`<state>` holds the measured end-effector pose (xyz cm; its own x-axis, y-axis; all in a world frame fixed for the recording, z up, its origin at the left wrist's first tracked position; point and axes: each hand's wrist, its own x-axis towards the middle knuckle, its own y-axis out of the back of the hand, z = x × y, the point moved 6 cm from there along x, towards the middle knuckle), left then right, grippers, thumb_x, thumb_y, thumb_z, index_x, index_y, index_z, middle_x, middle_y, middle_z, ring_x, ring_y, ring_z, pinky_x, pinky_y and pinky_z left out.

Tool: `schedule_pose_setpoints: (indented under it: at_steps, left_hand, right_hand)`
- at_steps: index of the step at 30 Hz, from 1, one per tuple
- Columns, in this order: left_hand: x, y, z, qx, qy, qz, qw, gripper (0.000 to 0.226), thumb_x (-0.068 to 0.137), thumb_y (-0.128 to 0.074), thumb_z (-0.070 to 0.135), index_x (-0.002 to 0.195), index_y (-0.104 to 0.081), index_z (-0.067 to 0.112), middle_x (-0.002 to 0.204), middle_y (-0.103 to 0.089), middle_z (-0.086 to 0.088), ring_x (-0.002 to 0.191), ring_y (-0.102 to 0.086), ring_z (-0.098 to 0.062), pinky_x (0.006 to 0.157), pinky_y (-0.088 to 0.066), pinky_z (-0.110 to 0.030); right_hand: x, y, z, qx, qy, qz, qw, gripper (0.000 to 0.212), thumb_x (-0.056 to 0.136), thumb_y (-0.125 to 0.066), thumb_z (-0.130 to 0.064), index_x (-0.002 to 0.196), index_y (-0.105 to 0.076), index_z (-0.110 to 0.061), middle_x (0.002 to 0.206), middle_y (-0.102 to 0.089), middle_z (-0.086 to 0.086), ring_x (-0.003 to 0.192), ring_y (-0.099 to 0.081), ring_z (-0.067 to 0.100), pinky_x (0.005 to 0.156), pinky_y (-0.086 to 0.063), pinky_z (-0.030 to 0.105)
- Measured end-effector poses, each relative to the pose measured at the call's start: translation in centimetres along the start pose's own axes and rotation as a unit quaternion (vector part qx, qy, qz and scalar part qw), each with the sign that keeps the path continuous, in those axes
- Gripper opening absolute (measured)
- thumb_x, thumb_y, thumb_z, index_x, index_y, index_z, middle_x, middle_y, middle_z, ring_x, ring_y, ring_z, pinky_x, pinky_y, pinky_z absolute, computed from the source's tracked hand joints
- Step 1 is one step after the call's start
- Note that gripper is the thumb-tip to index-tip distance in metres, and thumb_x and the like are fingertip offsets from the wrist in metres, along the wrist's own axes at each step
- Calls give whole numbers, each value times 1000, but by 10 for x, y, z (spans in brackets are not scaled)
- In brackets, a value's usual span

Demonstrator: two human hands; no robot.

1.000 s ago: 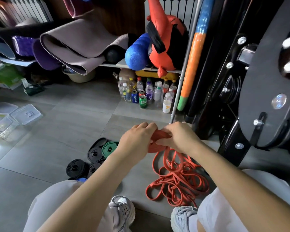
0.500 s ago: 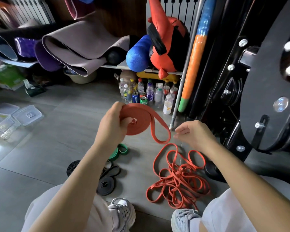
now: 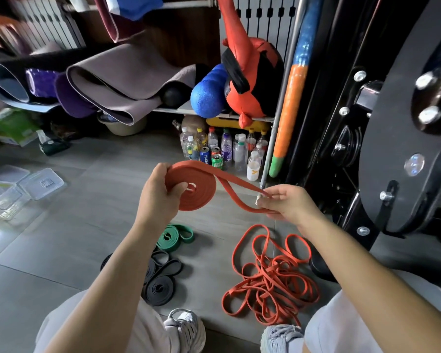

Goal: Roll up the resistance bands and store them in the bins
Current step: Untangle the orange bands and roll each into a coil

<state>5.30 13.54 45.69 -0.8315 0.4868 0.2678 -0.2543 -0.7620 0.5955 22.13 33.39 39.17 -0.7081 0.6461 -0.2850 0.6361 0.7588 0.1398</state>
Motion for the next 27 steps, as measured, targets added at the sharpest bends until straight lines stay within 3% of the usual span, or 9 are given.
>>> schedule_pose_setpoints:
  at_steps: [6, 10, 13, 16, 19, 22, 25, 26, 27]
  left_hand:
    - [1, 2, -12, 7, 26, -5, 1000, 29, 85, -64, 7, 111, -52, 6, 93, -56, -5, 84, -52, -25, 74, -43, -32]
    - [1, 2, -15, 12, 29, -13, 999, 28, 84, -65, 7, 109, -51, 7, 90, -56, -5, 81, -52, -26, 72, -45, -35]
    - [0, -1, -17, 16, 35, -23, 999, 28, 85, -64, 6, 110, -51, 6, 90, -56, -5, 82, -52, -25, 72, -41, -31]
    - [0, -4, -16, 21, 31, -41, 998, 29, 85, -64, 5, 110, -51, 6, 91, -56, -5, 83, -53, -26, 73, -42, -31]
    - [-3, -8, -12, 23, 11, -64, 998, 30, 84, -64, 4, 111, -51, 6, 93, -58, -6, 85, -55, -27, 75, -46, -34]
    - [-8, -15, -4, 43, -22, -88, 995, 29, 85, -63, 4, 111, -51, 7, 91, -58, -5, 83, -56, -29, 73, -47, -35]
    - [-17, -27, 3, 78, -49, -116, 989, 29, 87, -61, 7, 113, -50, 9, 91, -56, -3, 80, -53, -25, 67, -38, -29]
    - [-20, -32, 7, 100, -69, -127, 984, 30, 87, -60, 8, 114, -50, 10, 95, -56, -4, 83, -53, -25, 69, -36, -28]
    - [-24, -38, 10, 125, -89, -140, 978, 31, 87, -59, 9, 116, -49, 10, 99, -57, -6, 87, -53, -27, 71, -36, -29]
  right_hand:
    - [-6, 4, -2, 118, -14, -73, 990, 37, 63, -77, -18, 91, -63, 0, 80, -72, 8, 71, -67, 14, 67, -55, 20]
    - [-6, 4, -6, 206, 11, -140, 968, 51, 38, -92, -42, 73, -71, -12, 79, -72, 7, 77, -69, 17, 70, -57, 23]
    - [-10, 4, -10, 263, 2, -145, 954, 24, 70, -70, -33, 76, -64, -11, 71, -69, 3, 77, -70, 16, 83, -55, 29]
    - [-8, 8, -8, 261, -12, -85, 961, 18, 88, -52, -25, 80, -58, -10, 58, -58, -2, 66, -66, 14, 87, -50, 32]
    - [-5, 12, -3, 183, -10, -36, 982, 18, 87, -59, -28, 79, -59, -11, 57, -54, -4, 59, -60, 10, 77, -49, 26]
    - [0, 17, 4, -35, 22, 12, 999, 28, 82, -68, -35, 89, -67, -9, 75, -65, 1, 76, -62, 15, 85, -46, 31]
    - [-1, 4, 11, -196, 35, -20, 980, 96, 50, -67, -79, 109, -67, -3, 107, -69, 14, 104, -64, 24, 97, -46, 41]
    - [-1, -1, 13, -215, 40, -42, 975, 110, 44, -67, -81, 117, -62, 1, 116, -66, 18, 108, -61, 26, 100, -44, 45]
    - [-3, -6, 12, -222, 40, -61, 972, 105, 48, -72, -71, 123, -57, 0, 120, -63, 16, 110, -60, 23, 102, -43, 45]
